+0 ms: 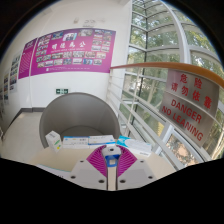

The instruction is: Unplug charger

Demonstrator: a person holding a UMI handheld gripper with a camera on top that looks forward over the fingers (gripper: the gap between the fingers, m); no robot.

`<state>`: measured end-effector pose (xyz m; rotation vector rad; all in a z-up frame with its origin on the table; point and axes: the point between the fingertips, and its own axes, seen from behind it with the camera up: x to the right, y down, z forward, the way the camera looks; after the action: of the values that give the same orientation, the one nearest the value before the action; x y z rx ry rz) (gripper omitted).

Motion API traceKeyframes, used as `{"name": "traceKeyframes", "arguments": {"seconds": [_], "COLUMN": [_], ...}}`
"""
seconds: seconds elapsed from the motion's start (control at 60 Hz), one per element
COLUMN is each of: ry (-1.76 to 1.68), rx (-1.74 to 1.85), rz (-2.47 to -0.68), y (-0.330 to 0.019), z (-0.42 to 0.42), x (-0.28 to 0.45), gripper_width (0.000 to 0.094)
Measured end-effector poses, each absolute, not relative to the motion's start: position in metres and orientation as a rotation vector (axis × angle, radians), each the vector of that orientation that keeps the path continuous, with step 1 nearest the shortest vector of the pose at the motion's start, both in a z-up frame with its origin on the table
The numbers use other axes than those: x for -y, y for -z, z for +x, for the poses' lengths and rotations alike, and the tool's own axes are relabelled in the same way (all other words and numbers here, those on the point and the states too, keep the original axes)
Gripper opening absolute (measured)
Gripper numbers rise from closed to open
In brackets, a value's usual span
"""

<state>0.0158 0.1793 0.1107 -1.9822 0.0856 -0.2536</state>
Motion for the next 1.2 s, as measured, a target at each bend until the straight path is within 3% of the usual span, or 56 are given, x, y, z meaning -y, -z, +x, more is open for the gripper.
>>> {"name": "traceKeyframes", "arguments": {"seconds": [0.15, 0.217, 0.3, 0.417, 0.5, 0.617, 0.783, 1.033, 1.2], "ry": [0.200, 0.172, 0.141, 0.136, 0.132, 0.126, 0.108, 0.174, 0.182], "rx": [-0.095, -0.104, -0.091, -0.047, -0.006, 0.033, 0.014, -0.022, -0.052], "rz": [-2.207, -2.268, -2.246, -2.255, -2.248, -2.232, -2.186, -2.134, -2.122], "y": [-0.009, 0.010, 0.003, 0.000, -0.006, -0.027, -0.085, -0.173, -0.210], "z": [0.034, 0.036, 0.035, 0.037, 0.036, 0.034, 0.023, -0.003, -0.029], "x": [-0.156, -0.144, -0.144, -0.137, -0.129, -0.110, -0.064, 0.036, 0.101], "gripper_width": [0.0134, 0.0200, 0.0298, 0.0682, 0.0865, 0.0859, 0.0857, 0.0858, 0.0857]}}
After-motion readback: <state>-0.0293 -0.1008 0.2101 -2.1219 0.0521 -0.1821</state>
